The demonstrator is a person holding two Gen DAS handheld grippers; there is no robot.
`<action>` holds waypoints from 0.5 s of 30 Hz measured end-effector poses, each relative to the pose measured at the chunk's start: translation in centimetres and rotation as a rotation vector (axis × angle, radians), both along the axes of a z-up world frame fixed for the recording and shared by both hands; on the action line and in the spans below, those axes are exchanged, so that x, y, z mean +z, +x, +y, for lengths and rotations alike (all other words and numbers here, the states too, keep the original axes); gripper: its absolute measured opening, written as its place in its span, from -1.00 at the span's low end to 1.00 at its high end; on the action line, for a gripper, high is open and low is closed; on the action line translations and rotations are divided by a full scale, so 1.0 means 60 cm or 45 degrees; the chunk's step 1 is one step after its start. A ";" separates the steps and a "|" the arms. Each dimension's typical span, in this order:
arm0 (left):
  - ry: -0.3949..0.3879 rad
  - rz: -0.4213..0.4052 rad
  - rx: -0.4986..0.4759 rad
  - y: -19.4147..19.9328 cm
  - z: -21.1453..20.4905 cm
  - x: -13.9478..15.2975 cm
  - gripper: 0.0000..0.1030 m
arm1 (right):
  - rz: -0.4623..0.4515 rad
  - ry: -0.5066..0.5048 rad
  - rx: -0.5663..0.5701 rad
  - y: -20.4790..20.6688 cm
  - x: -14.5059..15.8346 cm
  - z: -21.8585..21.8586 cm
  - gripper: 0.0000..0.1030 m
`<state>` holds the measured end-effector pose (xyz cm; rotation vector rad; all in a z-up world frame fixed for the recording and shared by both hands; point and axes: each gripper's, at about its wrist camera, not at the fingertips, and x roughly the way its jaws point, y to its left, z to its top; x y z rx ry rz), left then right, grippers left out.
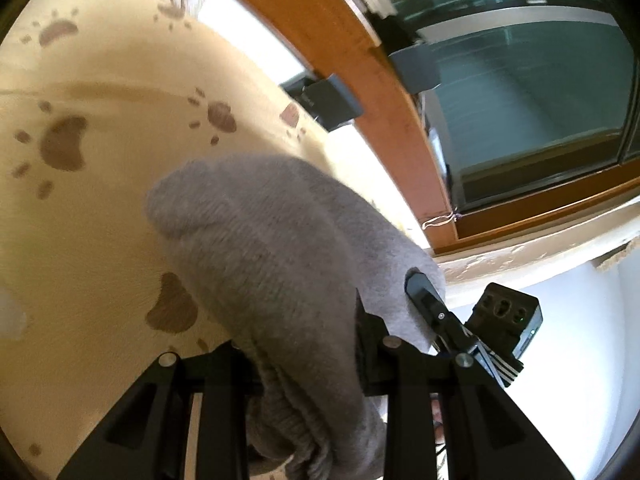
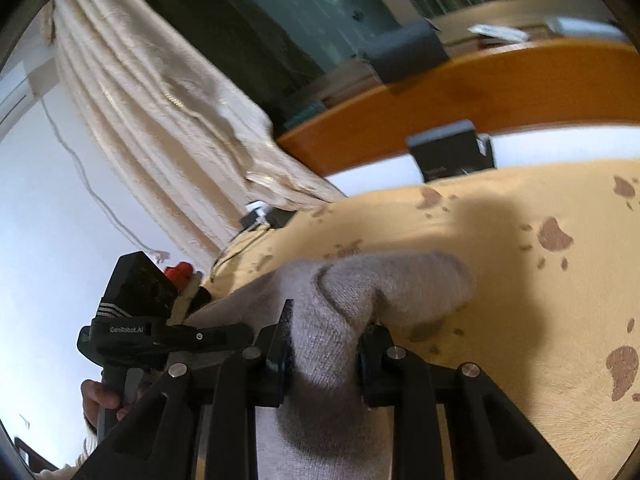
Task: Fold clothes
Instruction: 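Lift the folded sweater with both grippers and carry it toward the clothes pile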
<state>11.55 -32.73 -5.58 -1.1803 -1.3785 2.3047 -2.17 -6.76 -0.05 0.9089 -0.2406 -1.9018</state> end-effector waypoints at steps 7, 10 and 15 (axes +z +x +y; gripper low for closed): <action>0.002 0.061 0.068 0.093 -0.073 0.065 -0.39 | 0.024 -0.055 0.117 0.051 0.056 -0.069 -0.48; 0.007 0.091 0.133 0.155 -0.126 0.104 -0.39 | 0.029 -0.081 0.192 0.078 0.083 -0.127 -0.48; -0.051 0.147 0.253 0.258 -0.216 0.182 -0.39 | 0.037 -0.152 0.347 0.133 0.139 -0.250 -0.48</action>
